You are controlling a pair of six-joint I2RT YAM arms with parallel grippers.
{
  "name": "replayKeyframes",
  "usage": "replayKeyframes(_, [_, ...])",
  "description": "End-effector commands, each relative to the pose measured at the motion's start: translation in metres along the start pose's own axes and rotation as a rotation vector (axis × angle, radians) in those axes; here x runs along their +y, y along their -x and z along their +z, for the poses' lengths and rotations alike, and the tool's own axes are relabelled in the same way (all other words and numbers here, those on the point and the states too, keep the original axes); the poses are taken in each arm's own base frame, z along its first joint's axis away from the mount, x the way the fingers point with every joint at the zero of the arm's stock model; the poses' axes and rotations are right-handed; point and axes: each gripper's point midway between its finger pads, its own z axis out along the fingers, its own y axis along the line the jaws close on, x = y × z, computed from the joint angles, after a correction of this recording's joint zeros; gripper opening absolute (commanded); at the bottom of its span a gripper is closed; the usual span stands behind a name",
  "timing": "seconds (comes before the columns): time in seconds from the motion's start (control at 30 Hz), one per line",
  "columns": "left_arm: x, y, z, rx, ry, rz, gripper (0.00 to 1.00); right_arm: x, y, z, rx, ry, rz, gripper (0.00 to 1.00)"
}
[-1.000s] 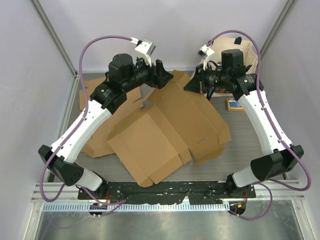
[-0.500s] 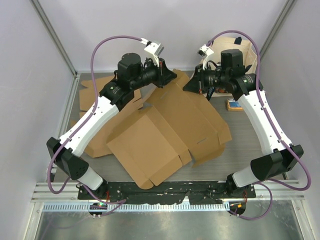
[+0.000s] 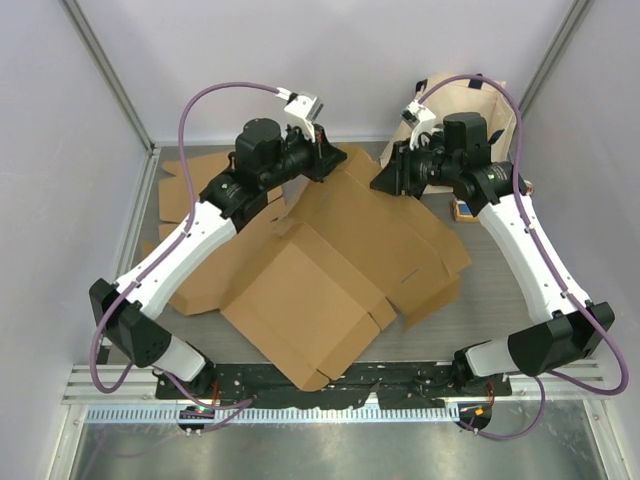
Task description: Fold the paper box
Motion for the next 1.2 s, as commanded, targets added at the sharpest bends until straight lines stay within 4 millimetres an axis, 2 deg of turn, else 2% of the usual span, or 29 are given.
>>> replayKeyframes(0.0, [-0.013, 0.044, -0.019, -0.143, -0.023, 0.019, 0.0, 0.003, 0.017, -0.008, -0.08, -0.036, -0.018, 0.16])
replayKeyframes(0.07, [-0.019, 0.041, -0.018, -0.13, -0.056, -0.001, 0.0, 0.001, 0.017, -0.005, -0.074, -0.036, 0.002, 0.01])
replayKeyframes(0.2, [-0.032, 0.03, -0.009, -0.093, -0.138, -0.074, 0.39, 0.0, 0.02, -0.002, -0.079, -0.04, 0.007, 0.01])
replayKeyframes(0.23, [-0.035, 0.023, -0.005, -0.076, -0.161, -0.09, 0.41, -0.002, 0.021, -0.003, -0.083, -0.045, 0.008, 0.01])
replayKeyframes(0.33, [-0.042, 0.016, -0.001, -0.06, -0.211, -0.137, 0.44, 0.002, 0.027, -0.004, -0.098, -0.032, 0.001, 0.01])
replayKeyframes(0.4, [-0.047, 0.02, 0.001, -0.087, -0.241, -0.158, 0.49, 0.006, 0.029, -0.003, -0.1, -0.008, 0.002, 0.01])
replayKeyframes(0.5, [-0.047, 0.012, 0.011, -0.072, -0.257, -0.194, 0.5, 0.011, 0.032, -0.004, -0.104, 0.013, 0.002, 0.01])
replayKeyframes(0.53, [-0.048, 0.015, 0.014, -0.071, -0.262, -0.197, 0.5, 0.011, 0.033, -0.003, -0.104, 0.015, -0.001, 0.01])
replayKeyframes(0.57, [-0.043, 0.004, 0.022, -0.035, -0.248, -0.212, 0.5, 0.012, 0.034, -0.004, -0.108, 0.017, -0.003, 0.01])
replayKeyframes(0.67, [-0.043, -0.006, 0.033, -0.002, -0.26, -0.249, 0.47, 0.016, 0.036, -0.005, -0.115, 0.034, -0.004, 0.01])
replayKeyframes(0.8, [-0.045, -0.028, 0.038, 0.039, -0.276, -0.299, 0.47, 0.019, 0.044, -0.007, -0.146, 0.044, -0.004, 0.01])
replayKeyframes(0.87, [-0.038, -0.031, 0.035, 0.035, -0.235, -0.288, 0.48, 0.019, 0.046, -0.007, -0.151, 0.038, -0.009, 0.01])
replayKeyframes(0.93, [-0.038, -0.023, 0.021, 0.017, -0.21, -0.258, 0.5, 0.011, 0.045, -0.007, -0.147, -0.002, -0.017, 0.01])
replayKeyframes(1.0, [-0.03, -0.026, 0.009, 0.015, -0.153, -0.218, 0.55, 0.004, 0.039, -0.006, -0.125, -0.029, -0.016, 0.01])
replayKeyframes(1.03, [-0.031, -0.019, -0.008, 0.005, -0.137, -0.203, 0.56, 0.001, 0.039, -0.006, -0.12, -0.046, -0.026, 0.01])
replayKeyframes(1.07, [-0.025, -0.016, -0.017, -0.012, -0.09, -0.174, 0.58, -0.002, 0.035, -0.006, -0.103, -0.058, -0.02, 0.01])
replayKeyframes(1.13, [-0.019, -0.024, -0.044, -0.006, -0.034, -0.159, 0.58, -0.005, 0.033, -0.006, -0.094, -0.078, -0.032, 0.01])
replayKeyframes(1.17, [-0.013, -0.03, -0.052, -0.004, 0.002, -0.15, 0.52, -0.007, 0.031, -0.006, -0.092, -0.089, -0.035, 0.01])
